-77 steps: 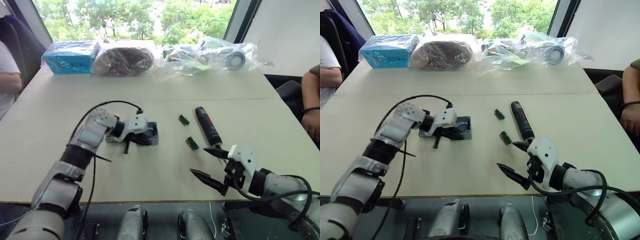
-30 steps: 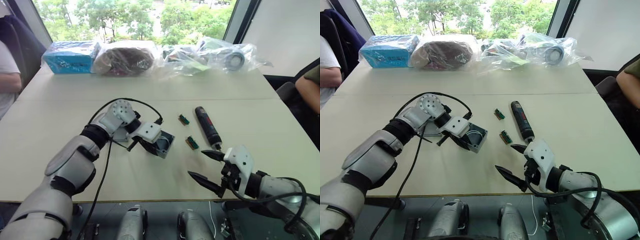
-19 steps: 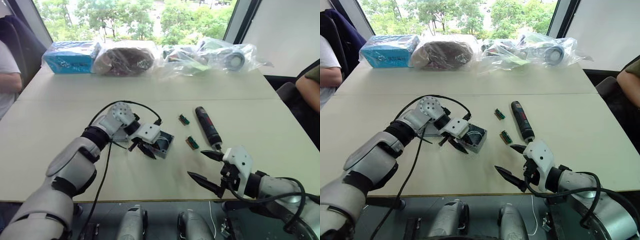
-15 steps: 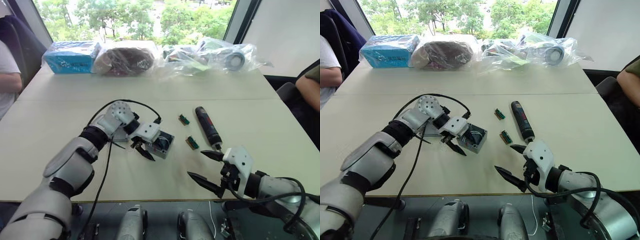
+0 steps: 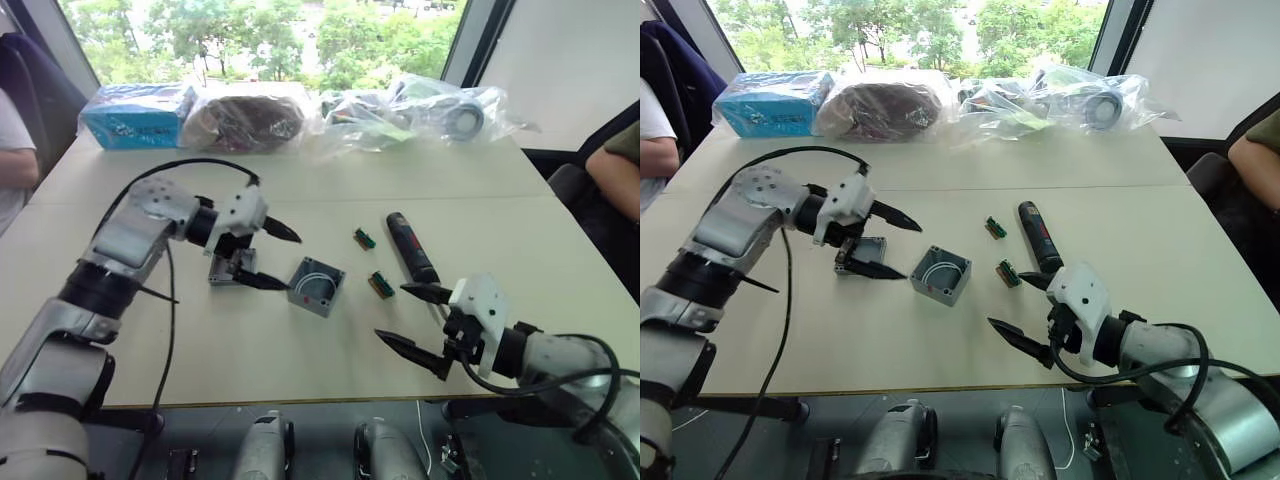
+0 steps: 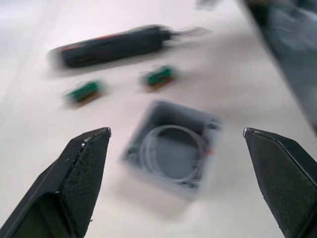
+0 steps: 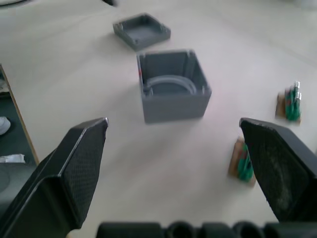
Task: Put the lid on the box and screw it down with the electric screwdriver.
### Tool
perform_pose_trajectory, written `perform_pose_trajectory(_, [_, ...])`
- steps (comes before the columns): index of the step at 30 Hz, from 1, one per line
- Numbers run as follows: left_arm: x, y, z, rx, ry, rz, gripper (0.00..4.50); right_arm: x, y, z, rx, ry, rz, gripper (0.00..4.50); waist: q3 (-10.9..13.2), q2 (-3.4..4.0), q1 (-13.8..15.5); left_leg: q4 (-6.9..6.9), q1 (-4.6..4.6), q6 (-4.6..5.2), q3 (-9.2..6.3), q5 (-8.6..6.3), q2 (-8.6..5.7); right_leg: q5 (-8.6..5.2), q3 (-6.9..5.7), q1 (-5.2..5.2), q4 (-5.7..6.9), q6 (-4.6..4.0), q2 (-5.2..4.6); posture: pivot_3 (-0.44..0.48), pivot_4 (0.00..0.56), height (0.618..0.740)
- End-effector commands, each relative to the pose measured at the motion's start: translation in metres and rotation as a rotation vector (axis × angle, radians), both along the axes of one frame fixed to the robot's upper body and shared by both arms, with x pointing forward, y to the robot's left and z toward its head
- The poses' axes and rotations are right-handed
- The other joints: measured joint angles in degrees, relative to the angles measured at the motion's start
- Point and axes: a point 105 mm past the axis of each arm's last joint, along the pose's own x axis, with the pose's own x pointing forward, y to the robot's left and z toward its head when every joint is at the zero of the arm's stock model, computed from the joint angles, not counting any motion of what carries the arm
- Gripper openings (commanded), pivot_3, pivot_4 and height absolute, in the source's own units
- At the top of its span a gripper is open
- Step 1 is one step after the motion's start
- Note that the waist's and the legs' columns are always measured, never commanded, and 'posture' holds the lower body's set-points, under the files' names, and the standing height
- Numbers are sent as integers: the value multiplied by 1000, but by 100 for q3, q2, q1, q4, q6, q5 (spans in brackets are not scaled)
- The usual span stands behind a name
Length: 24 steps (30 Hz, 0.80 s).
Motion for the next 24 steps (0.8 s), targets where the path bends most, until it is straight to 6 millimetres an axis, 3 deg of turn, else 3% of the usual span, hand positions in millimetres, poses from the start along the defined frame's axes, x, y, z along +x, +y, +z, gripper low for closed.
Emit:
perform_pose_trajectory(1, [21, 34, 15, -62, -49, 407, 4419, 1, 6, 20, -14, -9, 83, 4500, 2, -2, 2, 0, 1, 0, 1, 0, 0, 0, 1, 0, 0, 1, 0, 0, 150, 740])
perform_pose_trajectory(5, [32, 86, 6, -107, 48, 850, 4419, 7, 12, 33, -95, 7, 173, 4500, 4, -3, -8, -3, 2, 0, 0, 0, 1, 1, 0, -4, 1, 7, 2, 0, 150, 740])
perform_pose_trajectory(8, [26, 105, -17, -140, 167, 1058, 4419, 14, 17, 44, -116, -21, 226, 4500, 4, -3, -15, -3, 2, 0, 0, 0, 1, 2, -3, -3, 2, 9, 3, 0, 150, 740])
perform_pose_trajectory(16, [2, 92, -71, -156, 369, 1230, 4419, 28, 21, 61, -127, -79, 270, 4500, 6, -9, 37, -2, 2, -5, 1, 3, -20, 4, -1, 0, 1, 8, -3, 0, 150, 740])
perform_pose_trajectory(22, [-4, 94, -95, -127, 422, 1311, 4419, 26, 23, 70, -116, -92, 290, 4500, 4, -8, 31, -3, 5, -5, 1, 3, -21, 3, 0, 0, 2, 6, -4, 0, 150, 740])
perform_pose_trajectory(24, [-4, 97, -99, -122, 437, 1333, 3903, 25, 24, 72, -113, -94, 288, 4500, 4, -7, 31, -3, 6, -6, 1, 2, -20, 3, 1, 0, 2, 3, -4, 0, 150, 740])
